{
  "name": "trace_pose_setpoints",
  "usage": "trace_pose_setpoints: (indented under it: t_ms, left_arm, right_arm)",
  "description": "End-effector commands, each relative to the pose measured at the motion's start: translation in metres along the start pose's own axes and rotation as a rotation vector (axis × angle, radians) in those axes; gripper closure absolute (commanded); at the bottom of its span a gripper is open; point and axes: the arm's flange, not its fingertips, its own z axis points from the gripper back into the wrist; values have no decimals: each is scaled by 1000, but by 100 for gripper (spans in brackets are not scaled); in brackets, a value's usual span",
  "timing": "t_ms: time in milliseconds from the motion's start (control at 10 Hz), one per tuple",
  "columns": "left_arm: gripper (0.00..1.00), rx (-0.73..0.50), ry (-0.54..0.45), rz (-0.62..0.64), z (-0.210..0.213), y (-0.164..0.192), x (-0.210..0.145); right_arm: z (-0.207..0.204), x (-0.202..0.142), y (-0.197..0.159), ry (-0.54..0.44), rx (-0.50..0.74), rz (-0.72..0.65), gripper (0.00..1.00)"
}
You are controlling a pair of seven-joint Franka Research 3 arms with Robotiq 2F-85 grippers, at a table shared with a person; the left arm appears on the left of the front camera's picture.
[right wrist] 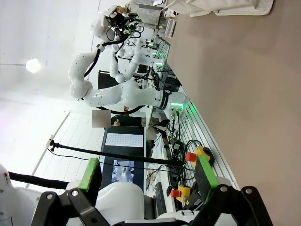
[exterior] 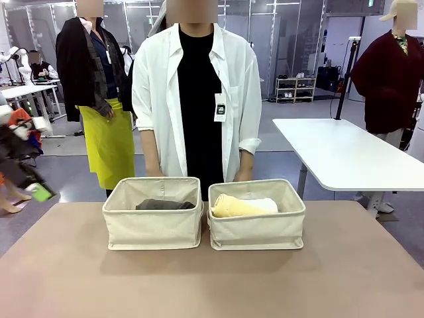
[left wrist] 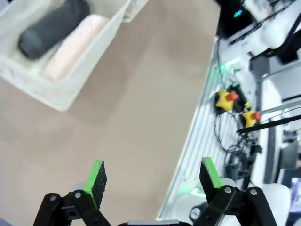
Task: Divide the towels into two baskets.
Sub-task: Pick up one hotel-folded towel from the bottom of the table and place it in the Fabric basket indicated by the person.
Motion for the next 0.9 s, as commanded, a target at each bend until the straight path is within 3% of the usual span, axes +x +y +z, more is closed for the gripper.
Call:
trace_pose_setpoints:
  t_ms: [0, 200, 400, 600, 700, 800]
  left_arm:
    - [0, -157, -189, 116, 22, 38, -58]
    - [0, -179, -364, 234, 32, 65, -132]
    - [0, -189, -470, 253, 22, 80, -175]
    - [0, -168, -449, 287, 24, 92, -197]
    - [0, -128, -369, 294, 15, 119, -199]
    - [0, -175, -449, 310, 15, 87, -200]
  right_arm:
    - [-3, -2, 3, -7, -9, 7, 0]
    - [-3, -2, 3, -7, -9, 7, 0]
    - [-3, -2, 3, -7, -9, 7, 0]
    - [-3, -2, 3, -7, -9, 7, 0]
    - [-3, -2, 3, -7, -9, 7, 0]
    - [-3, -2, 3, -7, -9, 7, 0]
